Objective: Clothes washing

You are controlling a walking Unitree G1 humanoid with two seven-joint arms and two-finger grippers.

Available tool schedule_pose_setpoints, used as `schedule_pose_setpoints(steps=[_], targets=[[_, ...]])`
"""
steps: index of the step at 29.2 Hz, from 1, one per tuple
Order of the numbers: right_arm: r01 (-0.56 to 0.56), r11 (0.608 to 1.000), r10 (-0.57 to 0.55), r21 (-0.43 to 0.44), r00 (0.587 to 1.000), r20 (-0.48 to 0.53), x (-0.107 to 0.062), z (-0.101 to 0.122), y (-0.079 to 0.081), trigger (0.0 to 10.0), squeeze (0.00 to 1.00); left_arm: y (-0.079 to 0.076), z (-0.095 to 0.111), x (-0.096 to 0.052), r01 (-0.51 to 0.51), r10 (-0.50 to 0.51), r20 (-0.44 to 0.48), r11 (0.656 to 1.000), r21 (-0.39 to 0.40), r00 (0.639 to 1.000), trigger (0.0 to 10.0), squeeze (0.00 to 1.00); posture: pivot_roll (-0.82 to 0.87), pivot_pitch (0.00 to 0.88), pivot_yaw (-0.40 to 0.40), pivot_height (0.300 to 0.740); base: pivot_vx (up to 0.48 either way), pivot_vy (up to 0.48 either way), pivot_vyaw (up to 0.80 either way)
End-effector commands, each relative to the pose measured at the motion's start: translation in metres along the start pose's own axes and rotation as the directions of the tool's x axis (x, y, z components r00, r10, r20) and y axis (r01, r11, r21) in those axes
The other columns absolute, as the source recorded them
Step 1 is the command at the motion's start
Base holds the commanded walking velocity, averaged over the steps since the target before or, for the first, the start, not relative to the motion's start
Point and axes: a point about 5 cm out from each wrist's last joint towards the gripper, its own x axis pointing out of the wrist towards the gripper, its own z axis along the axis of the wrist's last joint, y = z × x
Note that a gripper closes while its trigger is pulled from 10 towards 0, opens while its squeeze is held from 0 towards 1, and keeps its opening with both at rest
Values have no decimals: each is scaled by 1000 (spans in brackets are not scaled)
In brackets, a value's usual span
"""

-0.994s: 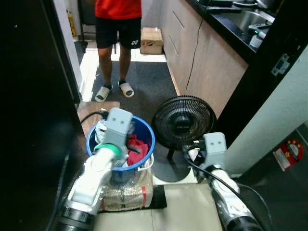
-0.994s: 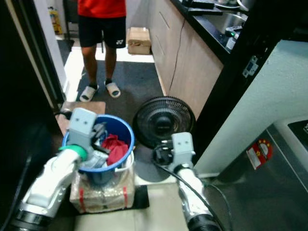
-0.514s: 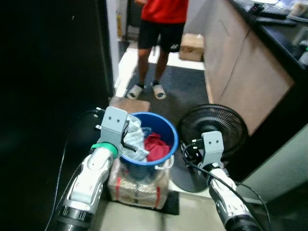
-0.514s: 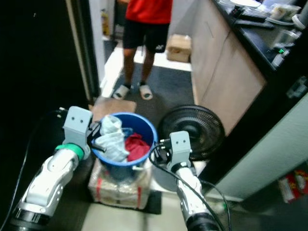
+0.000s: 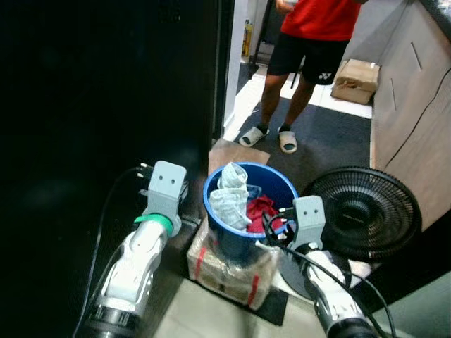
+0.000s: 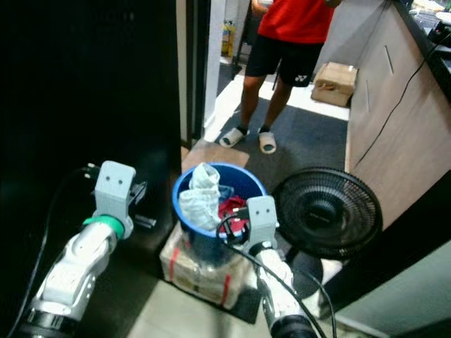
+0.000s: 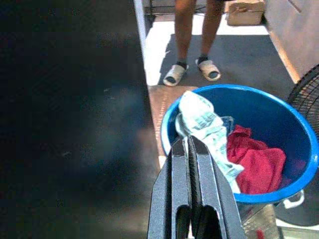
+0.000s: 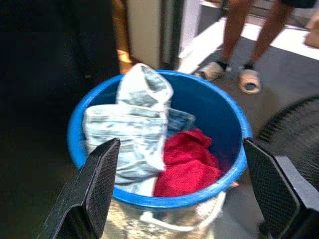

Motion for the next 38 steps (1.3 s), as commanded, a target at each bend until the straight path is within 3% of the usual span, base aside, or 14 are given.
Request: schedule_pose_setpoints(steps=[1,8,18,38], targets=[[7,1000,-7,9,1000,-8,-2,-4,1,10000,0,1,-4,0,-7,7,-9,1000,2,1000,10000,0,111,22,-26,740,341,277,0],[2,1000,-2,25,1000,0,-2,-5,4,10000,0,0,-7,1,-12,12,-17,1000,5,1000,10000,0,105,24,-25,740,375,300,0],[26,999,-26,41,1000,-4,-3,-5,-1,10000,0,-2,-5,4,-3,3,-11,1000,4,1000,10000,0,105,24,-25,740,375,300,-800],[10,1000,-10,-7,1000,21,-2,-2,-1,10000,0,-3,-7,5,-3,3,-16,1000,-1,1000,10000,0,98,21,-23,740,317,269,0]])
